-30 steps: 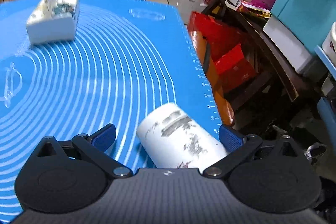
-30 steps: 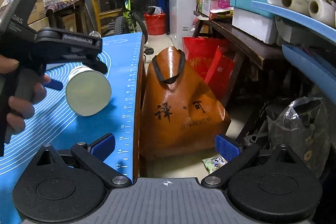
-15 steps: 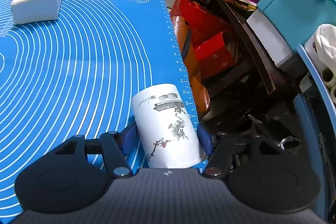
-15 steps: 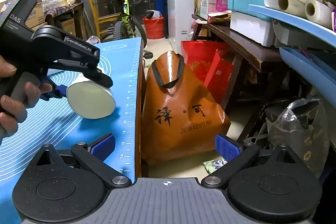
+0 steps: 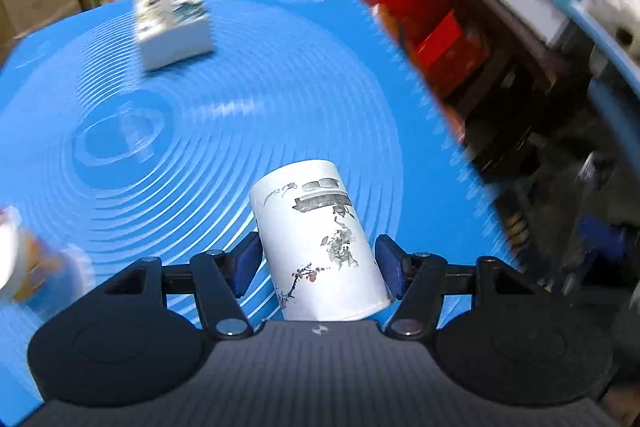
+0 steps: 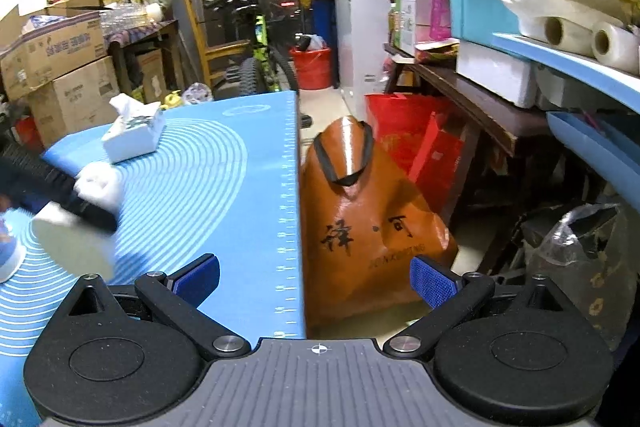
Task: Flip cup upside down
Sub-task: 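Lift the white cup with the right gripper and rotate it rim-down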
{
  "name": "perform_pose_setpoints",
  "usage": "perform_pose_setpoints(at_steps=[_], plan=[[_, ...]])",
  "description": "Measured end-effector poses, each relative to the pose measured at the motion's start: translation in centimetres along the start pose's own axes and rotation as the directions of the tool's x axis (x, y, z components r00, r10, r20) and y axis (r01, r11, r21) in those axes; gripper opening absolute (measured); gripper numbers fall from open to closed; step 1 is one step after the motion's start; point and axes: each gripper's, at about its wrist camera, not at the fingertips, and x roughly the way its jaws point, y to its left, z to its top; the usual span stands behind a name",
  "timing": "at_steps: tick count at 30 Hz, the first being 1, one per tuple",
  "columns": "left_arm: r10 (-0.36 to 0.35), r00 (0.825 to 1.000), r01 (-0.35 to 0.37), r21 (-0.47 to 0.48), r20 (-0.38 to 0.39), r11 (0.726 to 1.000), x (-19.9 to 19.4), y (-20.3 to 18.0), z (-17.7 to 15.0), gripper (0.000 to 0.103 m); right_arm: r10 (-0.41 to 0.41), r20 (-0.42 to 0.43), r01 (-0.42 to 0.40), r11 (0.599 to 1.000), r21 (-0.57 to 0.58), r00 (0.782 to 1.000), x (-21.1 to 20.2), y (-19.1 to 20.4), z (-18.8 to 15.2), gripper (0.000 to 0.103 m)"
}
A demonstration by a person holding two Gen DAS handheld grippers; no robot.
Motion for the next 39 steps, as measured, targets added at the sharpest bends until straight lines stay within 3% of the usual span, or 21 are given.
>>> perform_pose_setpoints(at_steps=[5, 12, 22, 33, 39], plan=[[0.072, 0.997, -0.072, 0.008, -0.033, 0.997, 0.2, 2.0, -3.1, 0.064, 0.044, -0.008, -0.044, 0.999, -0.018, 0.999, 0.1, 2.1, -0.2, 0.101], [0.048, 0.998, -0.048, 0.0, -0.032, 0.999, 0.2, 2.1, -3.2, 0.07, 0.075, -0.026, -0.076, 0.996, -0.044, 0.997, 0.2, 4.4, -0.2, 0.101], [0.034, 0.999, -0.033, 0.027, -0.011, 0.999, 0.9, 1.8, -3.4, 0.093, 0.064, -0.033, -0.065, 0.997, -0.042, 0.997, -0.4, 4.7, -0.2, 0.101], [0.045, 0.998, -0.047, 0.035, 0.05, 0.998, -1.6, 2.6, -4.0, 0.094, 0.086, -0.026, -0.087, 0.995, -0.05, 0.996, -1.0, 5.5, 0.5, 0.101], [0.074, 0.992, -0.074, 0.0, 0.106, 0.997, -4.6, 5.0, -4.8, 0.095, 0.178, -0.031, -0.179, 0.983, -0.039, 0.984, -1.0, 7.4, 2.3, 0.101]])
